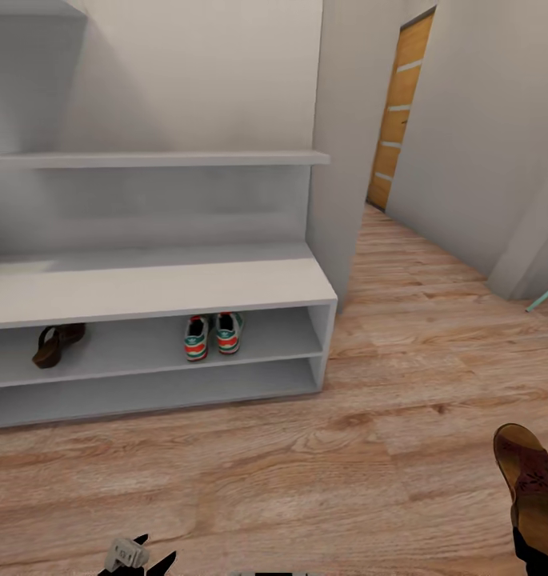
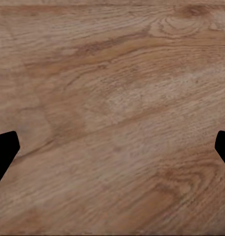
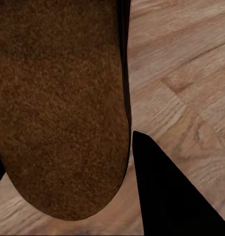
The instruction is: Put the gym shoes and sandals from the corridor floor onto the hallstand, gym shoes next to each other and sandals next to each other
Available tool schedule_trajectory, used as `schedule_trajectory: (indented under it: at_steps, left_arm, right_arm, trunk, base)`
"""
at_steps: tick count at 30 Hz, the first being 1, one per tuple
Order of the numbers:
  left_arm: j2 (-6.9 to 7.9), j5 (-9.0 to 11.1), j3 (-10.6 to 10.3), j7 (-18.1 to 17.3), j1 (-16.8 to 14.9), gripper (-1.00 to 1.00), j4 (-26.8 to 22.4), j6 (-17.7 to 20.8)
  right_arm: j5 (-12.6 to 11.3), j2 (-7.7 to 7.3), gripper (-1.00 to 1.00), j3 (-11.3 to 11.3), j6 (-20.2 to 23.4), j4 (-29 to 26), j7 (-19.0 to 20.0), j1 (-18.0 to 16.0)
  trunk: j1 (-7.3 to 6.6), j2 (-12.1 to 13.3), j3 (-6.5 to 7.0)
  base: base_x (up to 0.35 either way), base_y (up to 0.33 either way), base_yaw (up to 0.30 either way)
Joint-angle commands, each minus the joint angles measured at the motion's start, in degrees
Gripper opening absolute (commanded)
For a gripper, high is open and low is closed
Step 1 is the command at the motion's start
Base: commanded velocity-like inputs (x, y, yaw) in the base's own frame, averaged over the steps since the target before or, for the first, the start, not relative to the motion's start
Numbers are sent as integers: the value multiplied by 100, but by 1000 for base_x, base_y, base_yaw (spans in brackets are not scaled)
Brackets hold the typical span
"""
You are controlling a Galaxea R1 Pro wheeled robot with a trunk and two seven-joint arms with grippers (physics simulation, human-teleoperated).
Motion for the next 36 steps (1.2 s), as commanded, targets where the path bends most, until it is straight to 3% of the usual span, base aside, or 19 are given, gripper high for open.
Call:
schedule_trajectory:
  at_steps: [1,14,23,29,36]
  left_arm:
    - [-6,-58,48,-24,-6,100,3,-26]
    - [5,-55,54,-18,-3,100,2,-12]
    - [17,-44,63,-9,1,100,2,0]
    - [26,385,79,-20,3,100,2,-17]
    - [27,431,83,-24,3,100,2,-25]
  right_arm:
    - [4,3,-100,-48,-9,1,60,-7]
    - [13,5,-100,-48,-9,10,60,-7]
    - [13,120,-100,-46,-9,6,60,-7]
    - [-9,126,-100,-48,-9,-31,60,-7]
    - [-8,126,-100,-48,-9,-12,59,-7]
  trunk:
    - [-2,-2,-4]
    - [-2,-2,-4]
    - [-2,-2,-4]
    - [-2,-2,-20]
    - [-2,-2,-65]
  base:
    - [-72,301,0]
    - [-138,295,0]
    - [-192,280,0]
    - [-150,285,18]
    - [-108,295,135]
